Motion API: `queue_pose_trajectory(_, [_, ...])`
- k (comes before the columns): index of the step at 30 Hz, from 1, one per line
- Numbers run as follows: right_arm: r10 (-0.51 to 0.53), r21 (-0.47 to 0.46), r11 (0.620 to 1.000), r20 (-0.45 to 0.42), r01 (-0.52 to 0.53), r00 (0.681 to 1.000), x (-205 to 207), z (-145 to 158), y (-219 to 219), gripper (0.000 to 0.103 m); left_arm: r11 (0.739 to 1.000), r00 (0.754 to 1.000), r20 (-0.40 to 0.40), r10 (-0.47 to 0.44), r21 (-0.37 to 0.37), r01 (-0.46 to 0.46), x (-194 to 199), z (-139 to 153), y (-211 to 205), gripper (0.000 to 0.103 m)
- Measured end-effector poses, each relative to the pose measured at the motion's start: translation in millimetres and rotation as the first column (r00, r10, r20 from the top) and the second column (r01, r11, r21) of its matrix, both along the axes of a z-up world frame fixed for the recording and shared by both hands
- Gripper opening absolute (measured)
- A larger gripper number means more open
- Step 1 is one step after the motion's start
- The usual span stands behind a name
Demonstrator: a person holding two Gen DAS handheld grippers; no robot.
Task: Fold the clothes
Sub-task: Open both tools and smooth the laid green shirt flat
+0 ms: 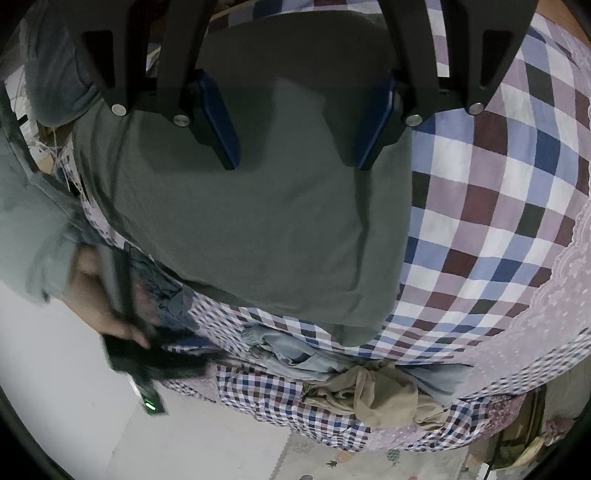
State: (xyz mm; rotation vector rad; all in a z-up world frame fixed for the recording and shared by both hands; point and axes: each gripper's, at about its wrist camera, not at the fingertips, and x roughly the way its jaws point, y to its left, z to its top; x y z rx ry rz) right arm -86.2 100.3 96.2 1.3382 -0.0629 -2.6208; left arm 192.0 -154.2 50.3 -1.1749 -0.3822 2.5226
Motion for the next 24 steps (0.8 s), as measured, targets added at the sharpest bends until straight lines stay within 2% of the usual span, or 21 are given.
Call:
queue_pose_trajectory(3, [0.005,0.026,1.0,0.108,-0.008,0.994,14,-14,21,0.047,1.0,1.0,-0.003,0.0,-0.004,0.0,1,0,0,0.069])
queue_pose_trajectory(7, [0.007,0.059,0.998,0.249,-0.022,0.968,33,-32,49,0.047,1.0,1.0,-0.008,0.0,-0.008,0.0,2,-1,0,0.069])
queue_pose_trajectory(10, [-0.022,0.047,0.999,0.284,0.009,0.958,21,-48,60,0.048,1.0,1.0,-0.009,0.0,-0.017,0.0,2,-1,1,0.069])
queue_pose_trajectory(12, [-0.072,0.09,0.995,0.251,0.051,0.965,2,-49,64,0.048,1.0,1.0,-0.007,0.001,-0.028,-0.001,2,-1,3,0.069])
queue_pose_trajectory(14, [-0.149,0.124,0.983,0.125,0.134,0.981,-11,-35,74,0.048,0.999,1.0,-0.004,0.004,-0.039,-0.004,1,-1,5,0.069])
queue_pose_trajectory(15, [-0.189,0.121,0.976,0.04,0.183,0.981,-16,-23,81,0.048,0.999,1.0,-0.003,0.005,-0.043,-0.005,0,-1,5,0.069])
queue_pose_trajectory(17, [-0.261,0.064,0.961,-0.095,0.267,0.961,-9,6,96,0.048,0.999,1.0,-0.002,0.008,-0.048,-0.008,0,-1,6,0.069])
queue_pose_trajectory(18, [-0.273,0.031,0.96,-0.126,0.279,0.954,-2,16,103,0.051,0.999,1.0,-0.002,0.009,-0.048,-0.009,0,0,6,0.069])
queue_pose_trajectory(24, [-0.236,-0.056,0.971,-0.095,0.232,0.967,61,27,141,0.058,0.999,1.0,0.003,0.011,-0.048,-0.011,-2,0,6,0.069])
